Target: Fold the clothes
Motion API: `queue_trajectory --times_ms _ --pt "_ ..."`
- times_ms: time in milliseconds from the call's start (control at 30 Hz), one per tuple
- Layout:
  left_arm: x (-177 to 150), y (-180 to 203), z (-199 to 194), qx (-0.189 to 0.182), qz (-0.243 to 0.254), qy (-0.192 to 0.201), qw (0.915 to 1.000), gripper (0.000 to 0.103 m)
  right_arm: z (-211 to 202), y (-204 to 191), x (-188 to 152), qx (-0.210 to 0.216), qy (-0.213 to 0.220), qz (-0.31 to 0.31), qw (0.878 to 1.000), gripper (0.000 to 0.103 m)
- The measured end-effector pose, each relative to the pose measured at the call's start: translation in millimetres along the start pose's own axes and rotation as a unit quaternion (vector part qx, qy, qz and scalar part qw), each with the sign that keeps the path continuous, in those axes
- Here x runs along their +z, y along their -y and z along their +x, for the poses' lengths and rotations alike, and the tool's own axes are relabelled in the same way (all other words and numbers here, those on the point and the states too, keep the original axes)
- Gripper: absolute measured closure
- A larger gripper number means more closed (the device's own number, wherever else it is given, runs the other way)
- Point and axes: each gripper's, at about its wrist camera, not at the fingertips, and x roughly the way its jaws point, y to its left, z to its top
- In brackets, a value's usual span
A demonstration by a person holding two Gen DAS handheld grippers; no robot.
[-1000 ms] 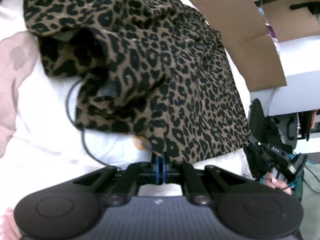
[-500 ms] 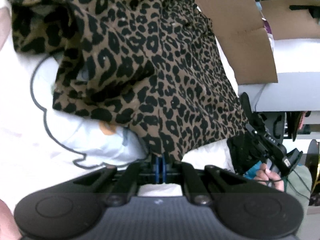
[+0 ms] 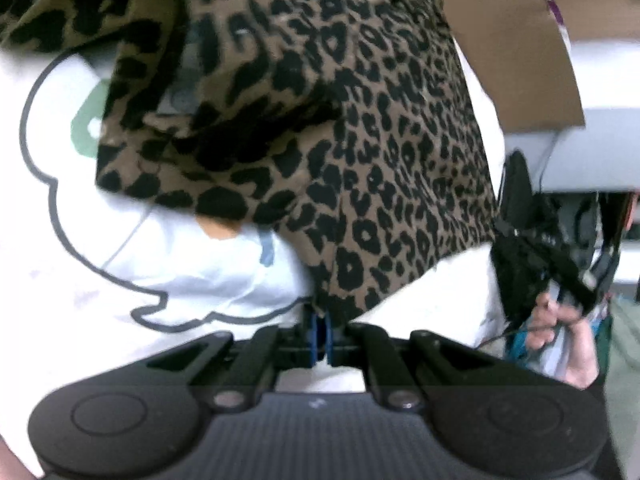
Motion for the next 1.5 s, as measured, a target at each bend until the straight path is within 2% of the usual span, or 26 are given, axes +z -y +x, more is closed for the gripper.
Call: queue_trajectory --times_ms 67,133,167,200,300,367,600,767,833,867,933,1067,1167,1233,1367,1500 --pt "0 4 -10 0.006 0.017 -0.004 0.9998 0.089 -1 -3 -3 -0.020 -0.001 -0.014 1.000 0.090" --pt "0 4 -25 0.010 0.027 0.005 0.9996 0.082 -9 -5 -5 -0.019 0.003 -0.021 1.000 0.081" --pt "0 4 -34 0.012 0.032 0.012 0.9994 0.078 -14 -5 -6 -0.017 0.006 -0.021 1.000 0.072" --pt "0 4 -43 0.013 0.036 0.019 0.9991 0.076 -19 -6 -6 -0.016 0.009 -0.022 1.000 0.067" --pt "3 2 -62 0.025 0.048 0.043 0.9976 0.074 -31 -9 -7 -0.004 0.015 -0.020 1.000 0.063" --pt "7 1 -68 0.038 0.056 0.060 0.9959 0.070 -37 -15 -9 0.008 0.011 -0.019 1.000 0.061" --pt "20 -2 -89 0.084 0.083 0.118 0.9860 0.070 -48 -43 -21 0.052 -0.010 -0.015 0.998 0.060" --pt "23 4 -79 0.109 0.130 0.138 0.9759 0.069 -51 -67 -32 0.082 -0.028 -0.018 0.996 0.060" --pt "24 4 -74 0.119 0.153 0.135 0.9716 0.062 -51 -77 -37 0.094 -0.036 -0.021 0.995 0.060" --pt "25 4 -71 0.124 0.165 0.134 0.9692 0.054 -51 -82 -40 0.100 -0.042 -0.025 0.994 0.060" --pt "27 4 -64 0.137 0.182 0.135 0.9642 0.054 -50 -92 -46 0.112 -0.052 -0.032 0.992 0.060" --pt "29 -2 -57 0.118 0.170 0.128 0.9699 0.059 -45 -111 -61 0.138 -0.078 -0.041 0.987 0.060" --pt "24 -4 -52 0.116 0.167 0.122 0.9714 0.062 -39 -126 -73 0.164 -0.103 -0.045 0.980 0.060" --pt "22 -8 -49 0.112 0.154 0.118 0.9746 0.068 -37 -135 -81 0.181 -0.117 -0.049 0.975 0.060" --pt "18 -14 -51 0.102 0.131 0.120 0.9787 0.091 -33 -153 -94 0.207 -0.139 -0.051 0.967 0.060" --pt "13 -18 -58 0.082 0.117 0.122 0.9822 0.099 -30 -162 -103 0.228 -0.160 -0.030 0.960 0.060"
